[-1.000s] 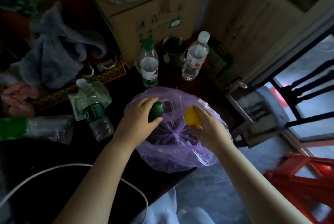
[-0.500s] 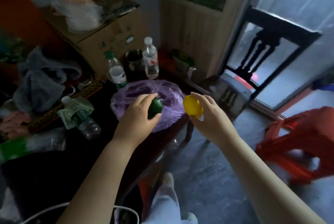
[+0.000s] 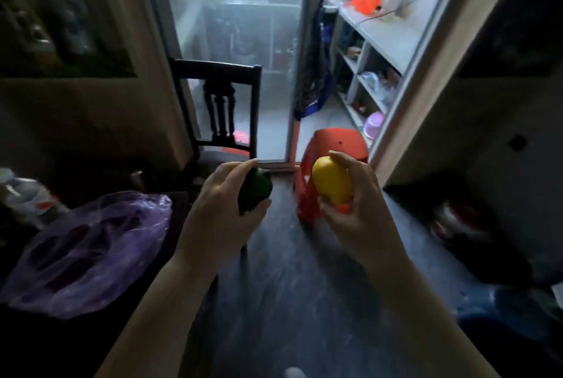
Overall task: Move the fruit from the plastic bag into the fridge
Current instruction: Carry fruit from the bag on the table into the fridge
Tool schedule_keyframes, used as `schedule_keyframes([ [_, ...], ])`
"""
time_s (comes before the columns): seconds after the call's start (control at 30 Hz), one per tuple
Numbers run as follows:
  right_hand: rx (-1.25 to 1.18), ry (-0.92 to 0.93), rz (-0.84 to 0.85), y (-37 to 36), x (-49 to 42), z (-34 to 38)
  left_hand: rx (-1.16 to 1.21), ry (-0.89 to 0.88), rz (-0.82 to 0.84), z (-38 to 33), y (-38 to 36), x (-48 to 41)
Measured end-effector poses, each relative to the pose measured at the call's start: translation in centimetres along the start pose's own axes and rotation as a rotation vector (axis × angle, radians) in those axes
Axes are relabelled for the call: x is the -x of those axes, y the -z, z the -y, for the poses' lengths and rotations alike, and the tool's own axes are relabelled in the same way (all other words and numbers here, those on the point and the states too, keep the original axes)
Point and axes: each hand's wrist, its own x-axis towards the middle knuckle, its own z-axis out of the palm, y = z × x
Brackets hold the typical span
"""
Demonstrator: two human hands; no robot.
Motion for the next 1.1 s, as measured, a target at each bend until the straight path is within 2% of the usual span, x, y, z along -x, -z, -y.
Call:
schedule_keyframes([
  [0.2, 0.057, -0.174, -0.109, 5.0, 5.7, -0.6, 0.103, -0.202, 0.143, -5.7, -3.4, 0.8],
  [0.5, 0.240, -0.182, -0.328, 17.0, 13.7, -0.1, 0.199, -0.450, 0.224, -17.7, -6.5, 3.6],
  [0.7, 0.399, -0.247, -0.465, 27.6, 21.7, 0.0, 0.240, -0.598, 0.231, -28.7, -8.6, 7.4],
  [1.1, 0.599, -0.392, -0.762, 49.1, 44.0, -4.1, 0.369, -0.884, 0.427, -52.9, -19.6, 23.3],
])
